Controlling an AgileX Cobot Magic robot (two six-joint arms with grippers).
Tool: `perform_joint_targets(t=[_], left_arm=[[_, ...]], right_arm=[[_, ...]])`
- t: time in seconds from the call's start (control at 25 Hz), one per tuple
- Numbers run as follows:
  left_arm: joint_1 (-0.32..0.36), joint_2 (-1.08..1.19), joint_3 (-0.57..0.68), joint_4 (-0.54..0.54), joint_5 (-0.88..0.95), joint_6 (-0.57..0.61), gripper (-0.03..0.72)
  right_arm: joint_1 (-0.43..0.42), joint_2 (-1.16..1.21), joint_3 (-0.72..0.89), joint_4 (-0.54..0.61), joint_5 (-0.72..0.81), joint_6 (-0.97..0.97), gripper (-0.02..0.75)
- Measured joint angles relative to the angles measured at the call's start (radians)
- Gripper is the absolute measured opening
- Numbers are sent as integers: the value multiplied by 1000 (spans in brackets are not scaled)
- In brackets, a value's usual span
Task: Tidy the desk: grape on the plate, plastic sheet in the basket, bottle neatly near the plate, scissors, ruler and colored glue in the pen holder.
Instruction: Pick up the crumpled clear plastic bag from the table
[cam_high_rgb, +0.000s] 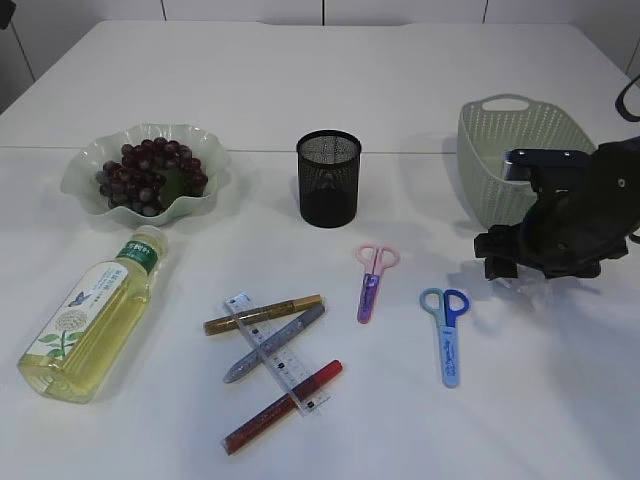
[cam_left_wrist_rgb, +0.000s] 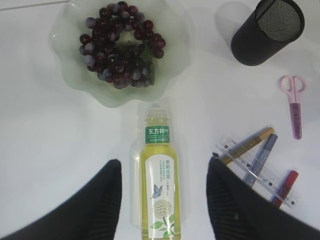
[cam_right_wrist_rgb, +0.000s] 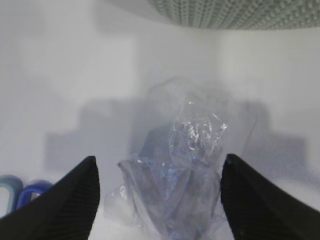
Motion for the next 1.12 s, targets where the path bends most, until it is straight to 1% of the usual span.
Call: perform_joint_targets(t=[0.32,0.92,1.0,1.12], left_arm=[[0,0,0,0,0,0,396],[0,0,0,-2,0,0,381],[0,0,0,-4,0,0,375],[0,0,0,-4,0,0,373]], right_arm=[[0,0,0,-2,38,0,584],[0,0,0,-3,39,0,583],[0,2,0,-3,39,0,569],[0,11,0,-5,39,0,494]])
